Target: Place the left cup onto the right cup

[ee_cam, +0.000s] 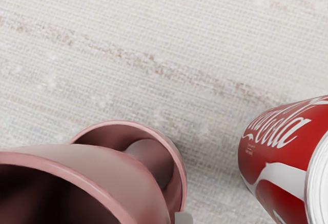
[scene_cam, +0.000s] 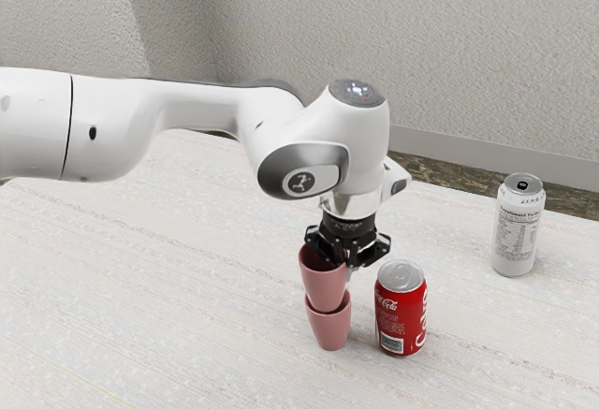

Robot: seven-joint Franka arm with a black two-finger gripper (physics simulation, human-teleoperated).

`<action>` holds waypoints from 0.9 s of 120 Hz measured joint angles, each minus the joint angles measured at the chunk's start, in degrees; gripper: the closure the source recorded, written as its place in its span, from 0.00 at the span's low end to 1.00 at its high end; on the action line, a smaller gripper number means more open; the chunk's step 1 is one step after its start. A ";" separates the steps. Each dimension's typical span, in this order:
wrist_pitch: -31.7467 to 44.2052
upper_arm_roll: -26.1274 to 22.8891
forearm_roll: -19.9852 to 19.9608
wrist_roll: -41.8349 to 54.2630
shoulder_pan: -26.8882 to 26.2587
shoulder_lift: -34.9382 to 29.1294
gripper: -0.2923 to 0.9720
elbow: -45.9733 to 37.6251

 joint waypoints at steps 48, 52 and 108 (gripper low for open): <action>1.32 0.24 0.62 -0.77 0.00 0.79 0.85 -0.07; 1.40 0.29 0.74 -0.81 0.02 0.87 0.85 -0.07; 2.49 1.01 1.09 -1.04 -0.01 1.76 0.49 -0.08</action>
